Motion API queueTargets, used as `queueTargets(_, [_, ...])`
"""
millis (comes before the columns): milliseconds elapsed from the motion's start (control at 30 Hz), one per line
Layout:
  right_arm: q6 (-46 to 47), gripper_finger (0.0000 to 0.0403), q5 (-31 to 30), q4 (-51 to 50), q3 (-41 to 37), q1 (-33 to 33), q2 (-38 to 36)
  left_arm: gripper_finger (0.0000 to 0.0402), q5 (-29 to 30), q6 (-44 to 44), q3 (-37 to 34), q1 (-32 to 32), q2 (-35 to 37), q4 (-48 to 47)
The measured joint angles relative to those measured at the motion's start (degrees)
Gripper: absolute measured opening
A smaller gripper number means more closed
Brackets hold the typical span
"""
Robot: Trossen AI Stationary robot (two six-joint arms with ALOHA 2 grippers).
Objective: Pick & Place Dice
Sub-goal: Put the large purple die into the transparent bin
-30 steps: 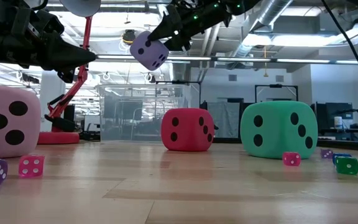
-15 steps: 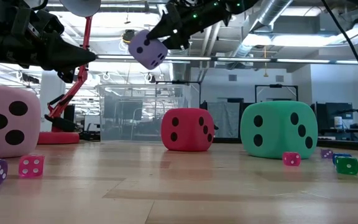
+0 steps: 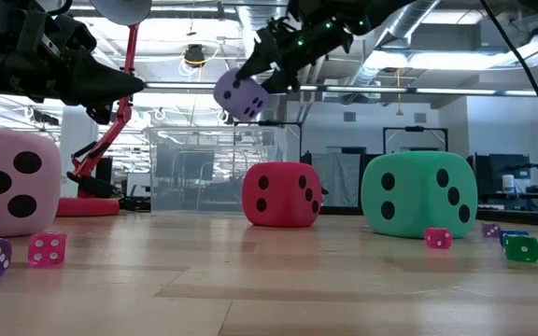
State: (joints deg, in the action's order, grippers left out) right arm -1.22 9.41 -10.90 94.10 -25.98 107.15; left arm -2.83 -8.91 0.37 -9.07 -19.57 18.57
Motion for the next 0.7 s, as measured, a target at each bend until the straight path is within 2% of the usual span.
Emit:
queueTargets(133, [2.78, 0.0398, 4.25, 2.83, -1.96, -1.46, -0.02, 0.0011, 0.00, 0.00, 0.01, 0.01, 0.00, 0.00])
queueTargets(700, [2.45, 0.0399, 2.31, 3.03, -3.31, -2.34, -0.02, 0.0011, 0.00, 0.00, -0.01, 0.01, 0.02, 0.02])
